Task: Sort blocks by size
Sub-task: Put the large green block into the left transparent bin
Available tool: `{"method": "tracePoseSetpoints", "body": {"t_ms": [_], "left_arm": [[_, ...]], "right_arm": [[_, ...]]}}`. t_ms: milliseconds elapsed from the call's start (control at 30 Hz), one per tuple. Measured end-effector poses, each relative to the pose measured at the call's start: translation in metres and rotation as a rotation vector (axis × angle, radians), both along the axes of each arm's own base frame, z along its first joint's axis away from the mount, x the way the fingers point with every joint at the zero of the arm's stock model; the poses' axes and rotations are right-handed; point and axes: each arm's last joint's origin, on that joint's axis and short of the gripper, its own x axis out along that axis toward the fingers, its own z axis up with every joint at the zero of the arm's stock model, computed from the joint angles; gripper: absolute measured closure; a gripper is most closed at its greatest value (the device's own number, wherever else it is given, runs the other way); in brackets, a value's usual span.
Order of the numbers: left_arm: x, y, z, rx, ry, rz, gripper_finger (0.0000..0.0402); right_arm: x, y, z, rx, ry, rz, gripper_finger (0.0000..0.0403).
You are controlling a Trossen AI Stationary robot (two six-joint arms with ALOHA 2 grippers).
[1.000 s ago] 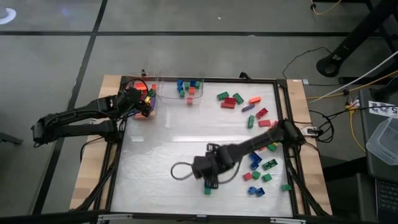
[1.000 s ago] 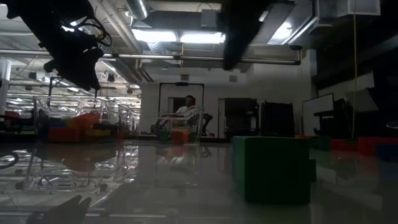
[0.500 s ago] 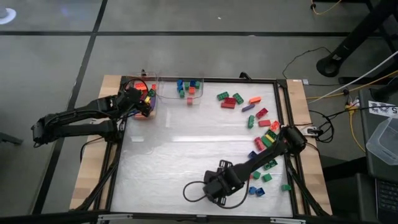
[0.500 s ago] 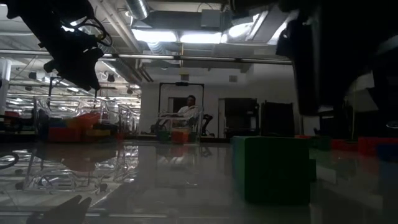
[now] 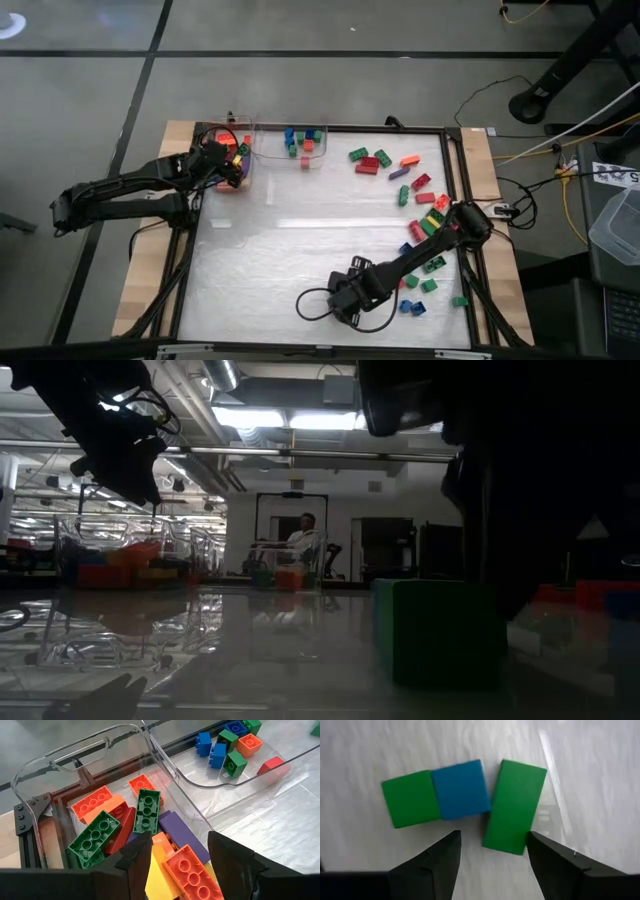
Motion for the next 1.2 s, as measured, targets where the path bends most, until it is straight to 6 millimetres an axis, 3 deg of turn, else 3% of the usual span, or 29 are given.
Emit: {"method": "tracePoseSetpoints", "body": {"t_ms": [367,800,1200], "left_arm": [[0.0,0.0,0.0,0.0,0.0,0.0,0.0219],[0.0,0.0,0.0,0.0,-0.001,0.0,0.0219],[0.0,0.0,0.0,0.0,-0.001,0.0,0.0219]], "right_arm": [[-0.001,-0.006,-0.011,-0.04,-0.013,-0.017,0.0178],[0.005,-0.006,-0.009,-0.021,-0.072,-0.015,0.0178],[0.019,-0.03,-0.009,-0.023,-0.082,-0.086,0.0178]]}}
